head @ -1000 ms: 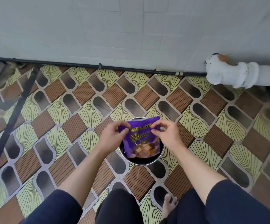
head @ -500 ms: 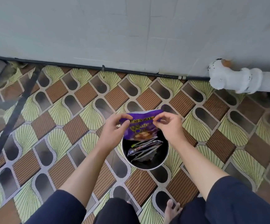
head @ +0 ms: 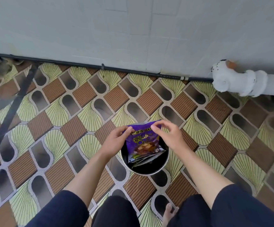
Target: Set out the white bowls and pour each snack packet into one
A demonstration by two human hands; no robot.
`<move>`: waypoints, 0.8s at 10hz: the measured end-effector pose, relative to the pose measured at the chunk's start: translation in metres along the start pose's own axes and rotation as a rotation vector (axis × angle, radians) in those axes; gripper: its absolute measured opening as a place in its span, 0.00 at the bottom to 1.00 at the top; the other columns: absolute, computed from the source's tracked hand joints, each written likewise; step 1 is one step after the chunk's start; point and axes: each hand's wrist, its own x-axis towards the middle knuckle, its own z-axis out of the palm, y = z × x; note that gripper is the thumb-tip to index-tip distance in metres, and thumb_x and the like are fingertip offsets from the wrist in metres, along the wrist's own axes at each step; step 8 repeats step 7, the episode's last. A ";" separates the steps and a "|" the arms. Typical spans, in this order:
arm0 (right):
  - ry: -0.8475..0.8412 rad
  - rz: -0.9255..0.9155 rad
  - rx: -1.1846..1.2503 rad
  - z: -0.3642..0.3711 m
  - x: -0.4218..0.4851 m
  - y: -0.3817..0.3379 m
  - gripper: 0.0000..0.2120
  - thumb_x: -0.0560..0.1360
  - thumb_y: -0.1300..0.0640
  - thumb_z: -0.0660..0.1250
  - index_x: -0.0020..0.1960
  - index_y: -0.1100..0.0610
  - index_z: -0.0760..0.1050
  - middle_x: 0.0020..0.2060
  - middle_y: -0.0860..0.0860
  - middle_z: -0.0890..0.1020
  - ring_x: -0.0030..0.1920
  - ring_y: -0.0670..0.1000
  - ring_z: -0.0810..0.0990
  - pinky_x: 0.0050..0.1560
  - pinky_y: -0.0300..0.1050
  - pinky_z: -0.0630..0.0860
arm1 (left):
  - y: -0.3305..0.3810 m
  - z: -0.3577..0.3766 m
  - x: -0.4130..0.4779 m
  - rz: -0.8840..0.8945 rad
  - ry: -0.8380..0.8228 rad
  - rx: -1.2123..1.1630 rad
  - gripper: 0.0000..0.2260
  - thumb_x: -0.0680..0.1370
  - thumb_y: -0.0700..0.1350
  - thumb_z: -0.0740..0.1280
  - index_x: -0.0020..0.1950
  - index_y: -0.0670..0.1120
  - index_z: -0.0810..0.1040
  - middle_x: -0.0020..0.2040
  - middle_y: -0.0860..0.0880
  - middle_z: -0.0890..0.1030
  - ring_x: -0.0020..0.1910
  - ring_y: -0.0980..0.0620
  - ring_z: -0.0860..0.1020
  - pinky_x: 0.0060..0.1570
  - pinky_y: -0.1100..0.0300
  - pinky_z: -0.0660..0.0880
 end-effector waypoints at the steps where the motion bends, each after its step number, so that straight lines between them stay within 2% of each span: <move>1: 0.028 -0.117 -0.229 -0.003 0.000 -0.010 0.04 0.73 0.54 0.76 0.48 0.50 0.85 0.54 0.41 0.78 0.57 0.41 0.72 0.55 0.30 0.65 | 0.002 -0.001 0.000 0.184 0.082 0.208 0.14 0.83 0.56 0.64 0.49 0.52 0.86 0.53 0.60 0.84 0.56 0.56 0.79 0.54 0.57 0.76; 2: -0.001 -0.171 -0.240 -0.002 -0.005 0.006 0.03 0.73 0.55 0.76 0.47 0.51 0.85 0.49 0.40 0.82 0.51 0.38 0.79 0.47 0.29 0.73 | -0.012 0.006 -0.008 0.210 0.129 0.340 0.15 0.84 0.58 0.60 0.49 0.55 0.85 0.48 0.60 0.83 0.54 0.55 0.74 0.51 0.60 0.69; 3: -0.117 -0.036 -0.287 0.000 -0.016 0.037 0.07 0.75 0.50 0.74 0.51 0.51 0.84 0.50 0.42 0.83 0.52 0.39 0.81 0.54 0.36 0.78 | -0.039 0.017 -0.010 0.018 -0.029 0.262 0.19 0.84 0.62 0.56 0.54 0.55 0.84 0.53 0.57 0.84 0.56 0.56 0.80 0.61 0.50 0.76; 4: -0.172 0.079 -0.282 -0.001 -0.018 0.048 0.13 0.77 0.43 0.70 0.55 0.50 0.83 0.54 0.42 0.82 0.55 0.41 0.79 0.55 0.37 0.73 | -0.048 0.023 -0.005 -0.184 -0.012 0.001 0.21 0.83 0.64 0.55 0.57 0.53 0.82 0.58 0.51 0.84 0.60 0.53 0.80 0.69 0.46 0.74; 5: -0.107 0.091 -0.217 -0.006 -0.014 0.034 0.12 0.77 0.43 0.69 0.56 0.47 0.82 0.57 0.41 0.79 0.57 0.44 0.77 0.53 0.37 0.69 | -0.036 0.021 -0.005 -0.168 0.048 -0.124 0.20 0.85 0.59 0.56 0.57 0.48 0.82 0.56 0.46 0.84 0.60 0.50 0.81 0.66 0.47 0.77; 6: -0.067 0.098 -0.178 -0.013 -0.018 0.001 0.10 0.78 0.44 0.68 0.55 0.47 0.82 0.53 0.42 0.80 0.54 0.43 0.77 0.46 0.37 0.70 | -0.013 0.013 -0.015 -0.109 0.037 -0.091 0.18 0.86 0.56 0.56 0.56 0.48 0.82 0.54 0.45 0.84 0.57 0.49 0.81 0.60 0.50 0.80; 7: -0.049 0.092 -0.129 -0.025 -0.035 -0.040 0.13 0.78 0.45 0.69 0.60 0.47 0.79 0.53 0.42 0.81 0.54 0.42 0.77 0.46 0.38 0.72 | 0.023 0.003 -0.036 -0.084 0.067 -0.046 0.17 0.86 0.55 0.56 0.55 0.49 0.82 0.51 0.46 0.84 0.55 0.48 0.82 0.57 0.50 0.80; 8: -0.049 0.092 -0.129 -0.025 -0.035 -0.040 0.13 0.78 0.45 0.69 0.60 0.47 0.79 0.53 0.42 0.81 0.54 0.42 0.77 0.46 0.38 0.72 | 0.023 0.003 -0.036 -0.084 0.067 -0.046 0.17 0.86 0.55 0.56 0.55 0.49 0.82 0.51 0.46 0.84 0.55 0.48 0.82 0.57 0.50 0.80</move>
